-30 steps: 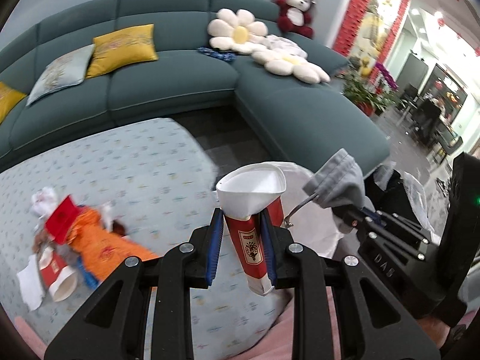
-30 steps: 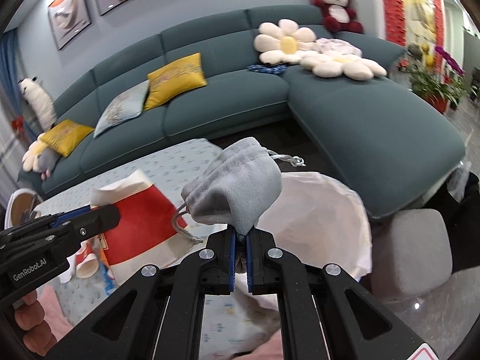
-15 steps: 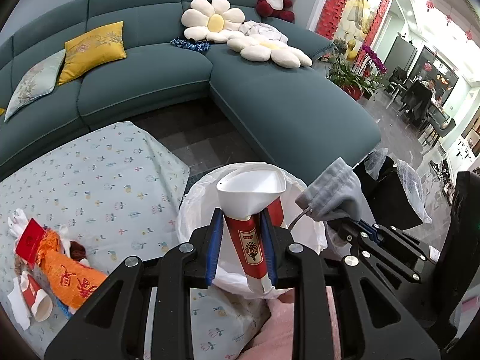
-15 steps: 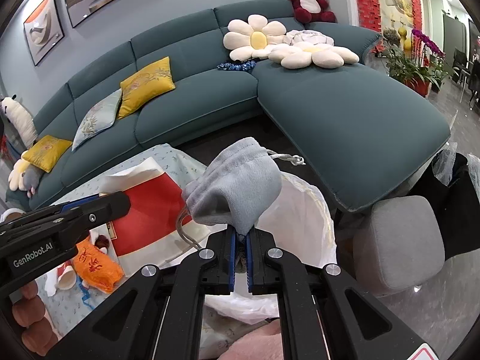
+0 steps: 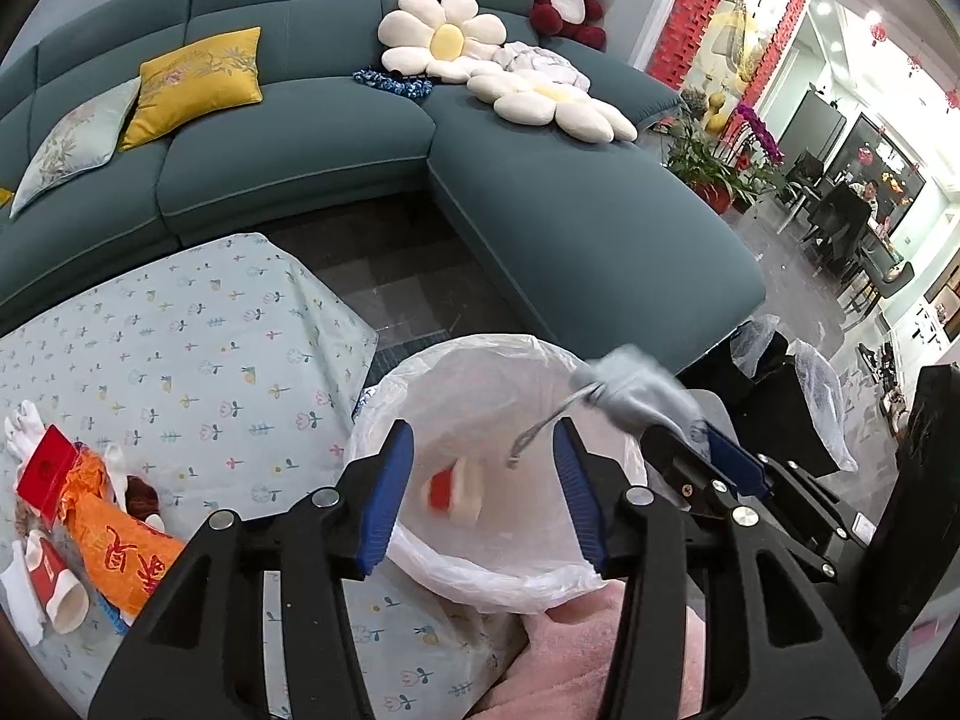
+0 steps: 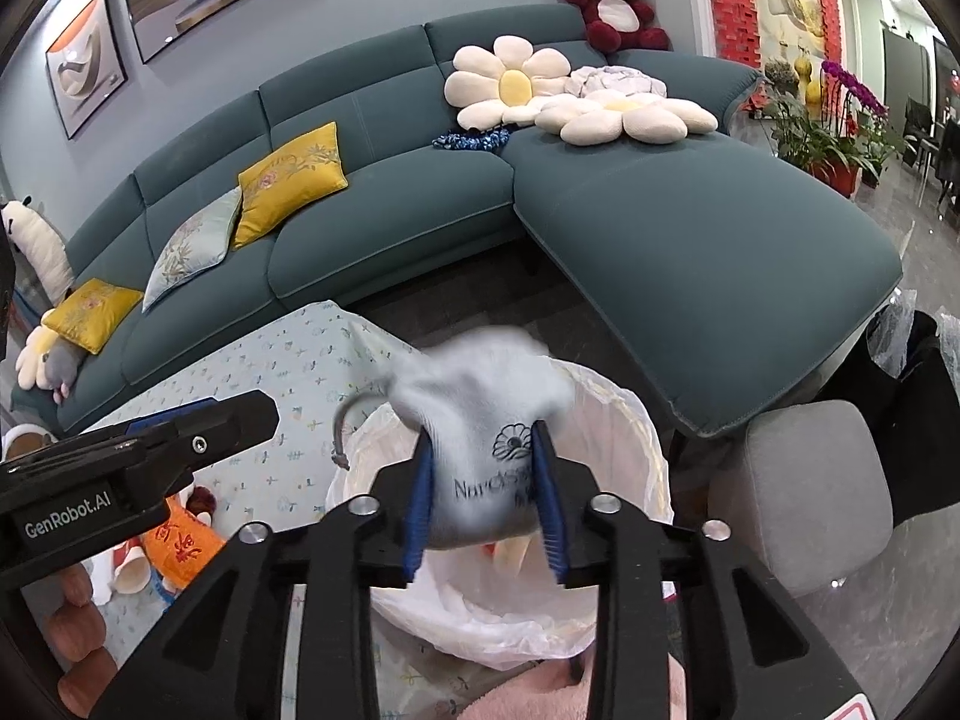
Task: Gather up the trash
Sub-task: 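Move both open tools back over the trash on the bed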
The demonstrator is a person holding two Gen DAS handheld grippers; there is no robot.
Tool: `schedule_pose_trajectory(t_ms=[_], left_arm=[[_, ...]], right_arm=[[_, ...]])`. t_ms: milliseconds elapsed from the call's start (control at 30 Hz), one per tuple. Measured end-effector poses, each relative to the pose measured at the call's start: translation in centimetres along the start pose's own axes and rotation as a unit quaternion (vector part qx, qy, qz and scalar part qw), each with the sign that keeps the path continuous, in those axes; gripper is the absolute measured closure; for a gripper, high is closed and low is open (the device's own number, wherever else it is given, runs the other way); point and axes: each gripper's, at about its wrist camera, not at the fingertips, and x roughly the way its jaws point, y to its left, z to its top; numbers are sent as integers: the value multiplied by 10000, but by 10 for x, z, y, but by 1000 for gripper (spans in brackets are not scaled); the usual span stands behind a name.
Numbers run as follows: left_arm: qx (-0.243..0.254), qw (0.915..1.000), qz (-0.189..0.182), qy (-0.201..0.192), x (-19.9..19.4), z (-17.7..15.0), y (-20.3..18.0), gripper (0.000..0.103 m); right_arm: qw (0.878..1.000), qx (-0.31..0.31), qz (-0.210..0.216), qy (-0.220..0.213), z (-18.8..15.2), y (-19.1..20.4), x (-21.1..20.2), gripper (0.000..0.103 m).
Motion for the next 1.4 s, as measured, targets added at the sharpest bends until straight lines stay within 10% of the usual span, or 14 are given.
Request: schedule_pose_trajectory(t_ms=[633, 1400], left_arm=[[-512, 9981, 288, -185, -28, -12, 53, 51], [-1682, 9777, 1146, -522, -104, -71, 203, 36]], right_arm=[[9993, -348, 106, -97, 5, 40, -11, 56], [9883, -1334, 719, 181, -22, 186, -12, 46]])
